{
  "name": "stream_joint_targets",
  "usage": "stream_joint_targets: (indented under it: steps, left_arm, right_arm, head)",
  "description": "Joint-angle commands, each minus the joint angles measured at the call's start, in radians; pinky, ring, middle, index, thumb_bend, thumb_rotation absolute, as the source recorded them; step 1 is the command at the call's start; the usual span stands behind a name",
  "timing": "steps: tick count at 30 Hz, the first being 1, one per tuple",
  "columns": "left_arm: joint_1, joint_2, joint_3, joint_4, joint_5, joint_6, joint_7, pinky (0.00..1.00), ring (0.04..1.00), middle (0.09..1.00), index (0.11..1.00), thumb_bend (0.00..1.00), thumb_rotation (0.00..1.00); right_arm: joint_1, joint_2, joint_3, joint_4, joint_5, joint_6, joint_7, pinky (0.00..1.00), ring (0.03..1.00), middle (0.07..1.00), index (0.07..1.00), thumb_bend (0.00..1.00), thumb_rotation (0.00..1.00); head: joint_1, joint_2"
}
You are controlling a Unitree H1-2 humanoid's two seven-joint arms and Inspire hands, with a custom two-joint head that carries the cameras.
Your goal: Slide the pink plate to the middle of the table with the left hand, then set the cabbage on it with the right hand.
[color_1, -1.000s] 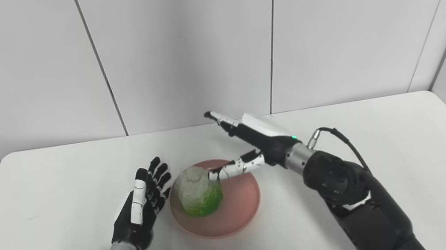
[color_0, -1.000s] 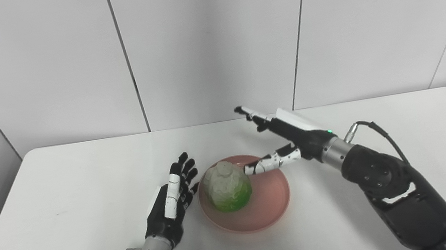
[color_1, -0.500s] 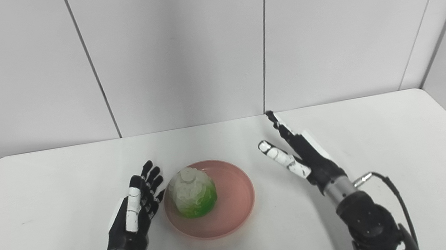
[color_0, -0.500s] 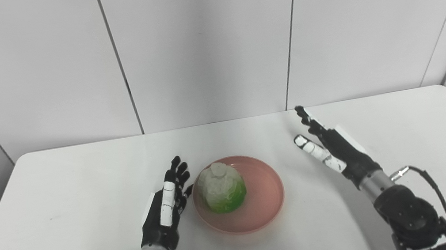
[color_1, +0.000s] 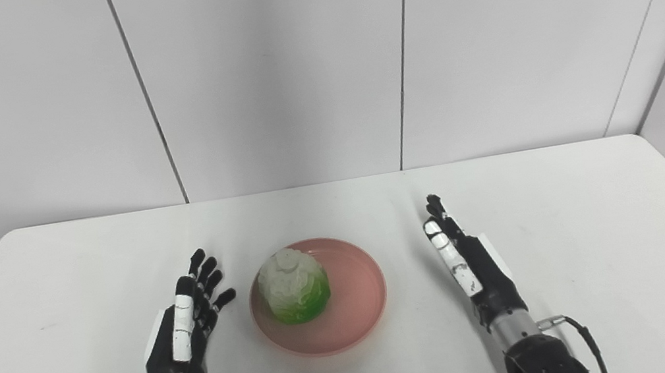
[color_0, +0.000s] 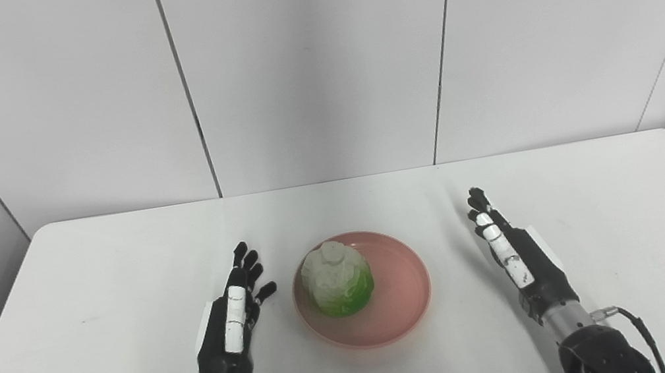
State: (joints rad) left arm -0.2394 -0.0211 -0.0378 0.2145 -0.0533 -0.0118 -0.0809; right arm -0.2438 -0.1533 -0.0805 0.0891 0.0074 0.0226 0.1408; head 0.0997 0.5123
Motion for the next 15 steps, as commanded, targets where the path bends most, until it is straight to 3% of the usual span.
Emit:
stream_joint_targets:
  steps: [1, 4, 9, 15]
  left_arm:
    - [0.034, -0.003, -0.001, -0.01, 0.026, 0.009, 0.024, 1.0, 0.995, 1.0, 0.999, 0.84, 1.0]
    - [0.04, -0.004, 0.002, -0.004, 0.032, -0.001, 0.032, 1.0, 0.992, 1.0, 1.0, 0.82, 1.0]
    - [0.028, -0.005, 0.02, 0.026, -0.008, -0.012, 0.02, 1.0, 0.989, 0.991, 0.989, 0.8, 1.0]
    - [0.018, -0.002, 0.018, 0.052, -0.002, -0.035, 0.02, 0.98, 0.971, 0.978, 0.978, 0.73, 1.0]
  right_arm:
    - [-0.001, 0.005, -0.002, -0.017, 0.033, -0.059, 0.002, 1.0, 1.0, 1.0, 1.0, 0.47, 1.0]
    - [0.007, 0.017, -0.008, 0.011, 0.075, -0.075, 0.01, 1.0, 1.0, 1.0, 1.0, 0.37, 1.0]
    - [0.007, 0.011, 0.004, 0.059, 0.06, -0.093, -0.004, 1.0, 1.0, 1.0, 1.0, 0.29, 1.0]
    - [-0.013, 0.009, 0.007, 0.128, 0.047, -0.109, -0.019, 1.0, 0.999, 1.0, 1.0, 0.3, 1.0]
  head:
    - [-0.004, 0.0]
    - [-0.013, -0.001]
    - [-0.011, 0.0]
    - [-0.013, 0.001]
